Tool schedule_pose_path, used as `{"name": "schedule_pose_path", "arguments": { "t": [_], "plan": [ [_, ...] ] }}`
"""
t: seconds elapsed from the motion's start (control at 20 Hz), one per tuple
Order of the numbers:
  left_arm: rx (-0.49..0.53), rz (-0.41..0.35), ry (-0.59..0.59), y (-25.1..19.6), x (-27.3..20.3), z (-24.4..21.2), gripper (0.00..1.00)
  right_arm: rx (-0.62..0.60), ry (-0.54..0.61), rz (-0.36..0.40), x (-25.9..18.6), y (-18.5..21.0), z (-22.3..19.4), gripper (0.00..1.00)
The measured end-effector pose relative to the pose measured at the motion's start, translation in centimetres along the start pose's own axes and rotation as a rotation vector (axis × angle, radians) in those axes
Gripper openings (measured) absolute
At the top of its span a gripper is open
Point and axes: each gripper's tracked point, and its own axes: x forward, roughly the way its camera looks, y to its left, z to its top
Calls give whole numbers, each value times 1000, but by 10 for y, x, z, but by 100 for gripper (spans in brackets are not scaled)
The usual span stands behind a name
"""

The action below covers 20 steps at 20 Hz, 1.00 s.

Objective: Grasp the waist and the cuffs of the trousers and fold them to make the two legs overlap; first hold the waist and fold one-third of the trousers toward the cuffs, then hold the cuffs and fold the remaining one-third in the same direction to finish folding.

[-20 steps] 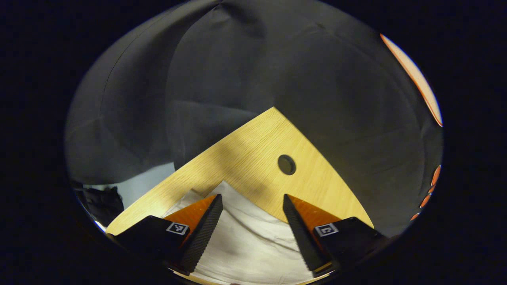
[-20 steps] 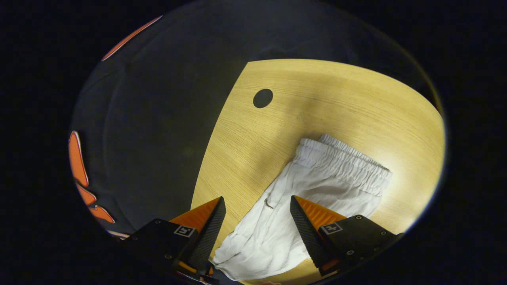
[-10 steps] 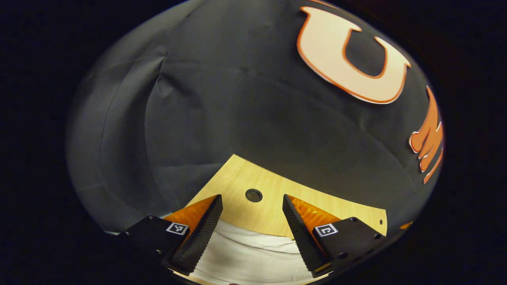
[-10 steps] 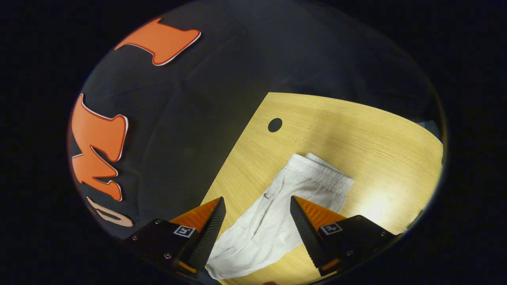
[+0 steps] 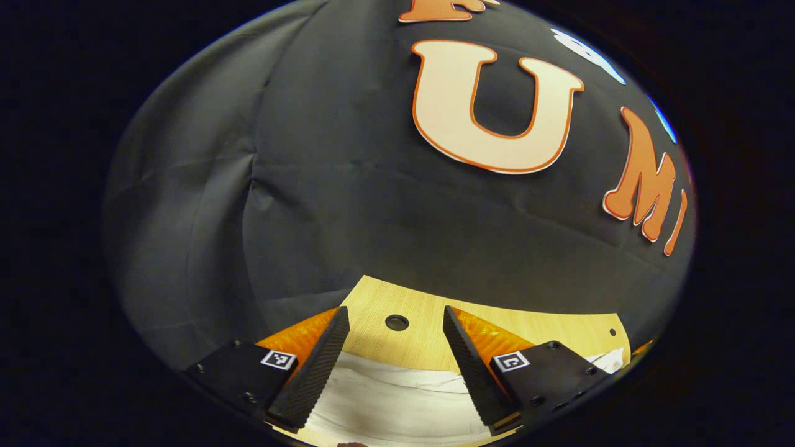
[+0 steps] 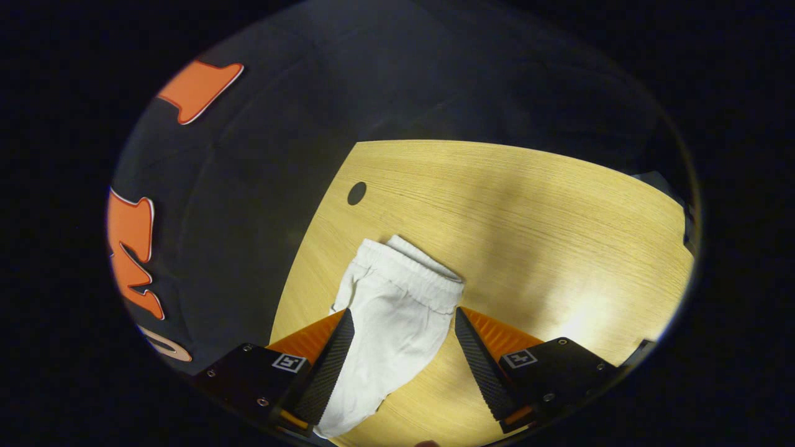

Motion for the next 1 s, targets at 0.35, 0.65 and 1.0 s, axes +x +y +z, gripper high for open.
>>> {"name": "schedule_pose_path", "arguments": {
  "t": [0.35, 0.65, 1.0],
  "plan": [
    [67, 78, -105, 6, -55, -5, 99, 27, 63, -38, 43, -20, 0, 98],
    [44, 143, -77, 23, -85, -32, 99, 63, 76, -38, 59, -24, 3, 82],
    [17, 185, -94, 29, -108, -33, 99, 61, 77, -45, 60, -26, 5, 6]
  ]
}}
